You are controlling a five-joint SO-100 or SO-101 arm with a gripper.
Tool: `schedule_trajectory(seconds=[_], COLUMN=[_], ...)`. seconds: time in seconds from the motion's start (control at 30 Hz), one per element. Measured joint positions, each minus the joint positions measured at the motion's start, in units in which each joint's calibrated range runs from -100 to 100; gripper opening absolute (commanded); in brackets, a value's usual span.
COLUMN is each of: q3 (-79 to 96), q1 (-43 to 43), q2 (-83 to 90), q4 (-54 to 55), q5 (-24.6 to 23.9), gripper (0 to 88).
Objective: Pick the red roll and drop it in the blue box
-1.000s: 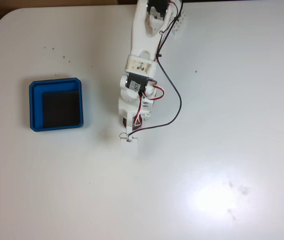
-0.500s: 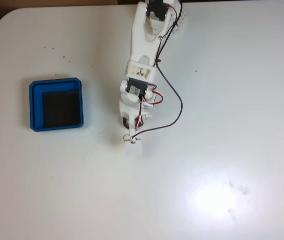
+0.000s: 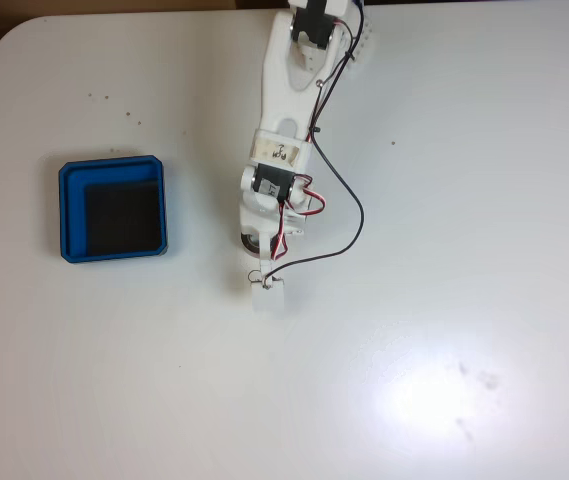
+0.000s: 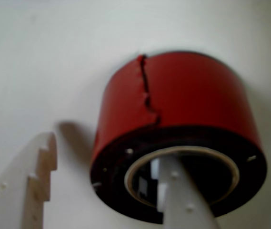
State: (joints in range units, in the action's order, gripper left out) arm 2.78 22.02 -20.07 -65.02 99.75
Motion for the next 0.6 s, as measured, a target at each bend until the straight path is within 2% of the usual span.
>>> schedule_trajectory(seconds=[0.3,0.6], q3=[0.00,0.00], q1=[0.00,0.00], q2=[0.00,0.00], q4=[0.00,0.00], q5=[0.00,0.00], gripper=[16.3,4.4])
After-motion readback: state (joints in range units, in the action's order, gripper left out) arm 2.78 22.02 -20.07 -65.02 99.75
